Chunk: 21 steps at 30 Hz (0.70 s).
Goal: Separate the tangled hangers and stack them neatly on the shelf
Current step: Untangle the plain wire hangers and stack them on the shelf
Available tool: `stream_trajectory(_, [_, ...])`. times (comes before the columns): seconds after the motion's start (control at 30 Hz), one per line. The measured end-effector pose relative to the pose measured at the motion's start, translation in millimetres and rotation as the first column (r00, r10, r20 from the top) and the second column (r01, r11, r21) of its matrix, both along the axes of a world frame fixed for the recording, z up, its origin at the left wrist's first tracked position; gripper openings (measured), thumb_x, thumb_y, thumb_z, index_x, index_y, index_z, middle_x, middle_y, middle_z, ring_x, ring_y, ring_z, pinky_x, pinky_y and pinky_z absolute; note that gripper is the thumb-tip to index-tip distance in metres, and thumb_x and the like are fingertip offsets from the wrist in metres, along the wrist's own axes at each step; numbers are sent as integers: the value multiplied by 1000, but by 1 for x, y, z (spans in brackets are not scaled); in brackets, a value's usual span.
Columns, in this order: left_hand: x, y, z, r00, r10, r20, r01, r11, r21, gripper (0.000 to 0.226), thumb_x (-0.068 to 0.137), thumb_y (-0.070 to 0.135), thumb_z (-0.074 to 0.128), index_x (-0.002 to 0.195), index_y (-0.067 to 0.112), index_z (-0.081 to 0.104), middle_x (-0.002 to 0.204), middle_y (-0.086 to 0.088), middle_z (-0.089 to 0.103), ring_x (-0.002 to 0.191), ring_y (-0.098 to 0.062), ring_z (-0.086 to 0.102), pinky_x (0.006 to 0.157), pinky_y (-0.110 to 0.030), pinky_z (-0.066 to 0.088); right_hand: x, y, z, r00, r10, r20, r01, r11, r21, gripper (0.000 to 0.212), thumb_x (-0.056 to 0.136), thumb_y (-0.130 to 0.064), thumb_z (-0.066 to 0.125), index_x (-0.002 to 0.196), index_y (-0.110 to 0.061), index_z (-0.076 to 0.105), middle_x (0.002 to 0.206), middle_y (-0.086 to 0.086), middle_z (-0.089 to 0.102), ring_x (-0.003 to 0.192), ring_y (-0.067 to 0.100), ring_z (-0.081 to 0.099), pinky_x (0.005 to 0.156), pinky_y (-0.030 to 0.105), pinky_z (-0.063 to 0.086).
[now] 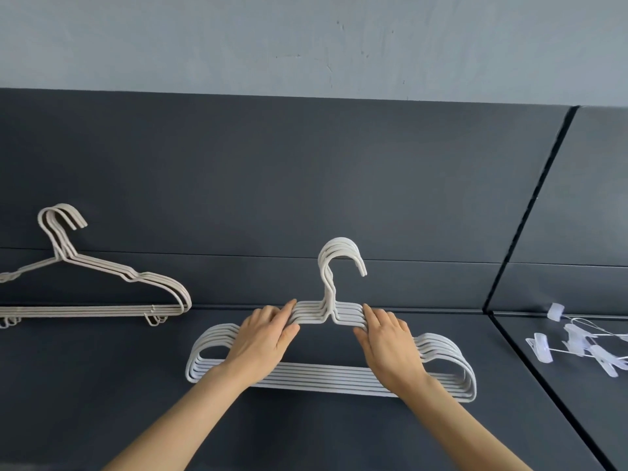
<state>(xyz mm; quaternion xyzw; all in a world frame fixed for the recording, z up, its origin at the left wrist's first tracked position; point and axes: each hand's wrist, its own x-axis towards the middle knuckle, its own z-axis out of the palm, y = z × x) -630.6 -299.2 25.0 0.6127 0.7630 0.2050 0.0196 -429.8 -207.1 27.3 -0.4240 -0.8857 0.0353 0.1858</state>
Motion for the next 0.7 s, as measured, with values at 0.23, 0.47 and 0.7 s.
stream_trajectory(0.23, [-3,-10,4,997,-33,76,37,998,-56,111,55,89,-8,142,30,24,123,7,46,117,-14,38,99,-27,27,13,0,5,989,125,-83,-133,986,-100,71,76,-62,6,117,-20,45,102,-6,51,99,21,47,79,27,28])
stream_trajectory(0.47, [-4,-25,10,979,-7,204,23,997,-72,75,74,66,22,138,28,33,122,7,47,118,-14,39,102,-32,29,9,-4,6,981,148,-122,-162,980,-112,79,70,-63,5,121,-19,46,107,-4,56,103,20,48,78,26,27])
stream_trajectory(0.7, [-38,-66,15,951,51,306,-35,998,-60,60,83,58,40,136,29,36,118,12,46,121,-10,37,105,-31,27,-31,-27,12,950,255,-178,-287,941,-181,41,92,-46,34,115,-15,49,95,-8,47,101,20,48,80,27,29])
